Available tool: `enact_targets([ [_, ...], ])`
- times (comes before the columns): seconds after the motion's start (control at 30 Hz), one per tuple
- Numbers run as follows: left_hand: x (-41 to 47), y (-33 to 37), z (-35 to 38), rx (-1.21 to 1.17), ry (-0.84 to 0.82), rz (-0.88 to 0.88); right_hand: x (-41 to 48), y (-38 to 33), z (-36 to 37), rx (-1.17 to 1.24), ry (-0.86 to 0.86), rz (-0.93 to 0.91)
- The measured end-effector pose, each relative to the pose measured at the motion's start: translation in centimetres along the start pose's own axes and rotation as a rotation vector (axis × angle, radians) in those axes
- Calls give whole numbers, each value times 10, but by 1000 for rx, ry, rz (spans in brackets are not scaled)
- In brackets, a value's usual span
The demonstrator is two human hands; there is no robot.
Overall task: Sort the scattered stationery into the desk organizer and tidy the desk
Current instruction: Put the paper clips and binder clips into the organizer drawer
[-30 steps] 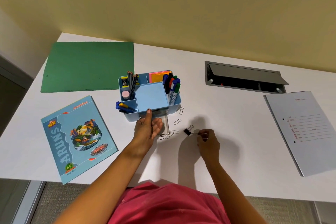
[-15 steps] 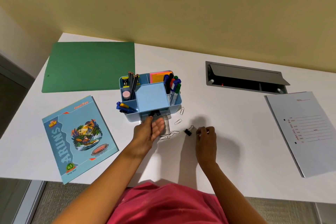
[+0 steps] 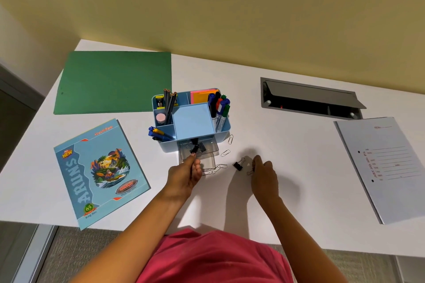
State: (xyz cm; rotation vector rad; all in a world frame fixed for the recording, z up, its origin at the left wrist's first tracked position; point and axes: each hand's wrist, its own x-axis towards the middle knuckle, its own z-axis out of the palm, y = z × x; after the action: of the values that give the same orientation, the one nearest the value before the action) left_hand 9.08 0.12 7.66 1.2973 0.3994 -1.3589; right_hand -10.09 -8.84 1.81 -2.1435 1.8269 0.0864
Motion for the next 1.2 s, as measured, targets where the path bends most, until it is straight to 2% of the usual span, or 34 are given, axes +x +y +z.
enact_targets([
  [0.07,1,0,-1,11,-9,4,2,-3,-3,-83,-60,-1],
  [0.17,1,-1,-2,27,-18,2,4,-6,-9,-23,-92,50],
  [0.23,-1,-1,-3,31,-16,0,2,-11,-11,131,34,-14],
  [0.3,-2,0,-3,20,-23,1,-5,-28,-17,368,182,-157],
  [0.37,-2,0,-3,13,-21,-4,-12,-55,-26,521,247,-305],
  [0.5,-3,0,-2,-18,-14,-12,-17,-97,-22,402,407,-603],
  [0.67,-4,0,-3,-6,-24,4,-10,-106,-3,361,384,-659],
  [0.73,-4,0,-3,-6,-19,0,-12,-106,-9,413,394,-615],
  [0.87,-4,0,-2,-24,-21,-24,-9,-87,-15,582,224,-216],
  [1.0,-4,0,-1,-45,-20,-27,-6,-55,5,455,250,-106],
  [1.1,-4,0,-2,-37,-14,-34,-5,-44,16,364,189,54],
  [1.2,-4,2,-2,-72,-18,-63,-6,-43,20,309,142,139],
])
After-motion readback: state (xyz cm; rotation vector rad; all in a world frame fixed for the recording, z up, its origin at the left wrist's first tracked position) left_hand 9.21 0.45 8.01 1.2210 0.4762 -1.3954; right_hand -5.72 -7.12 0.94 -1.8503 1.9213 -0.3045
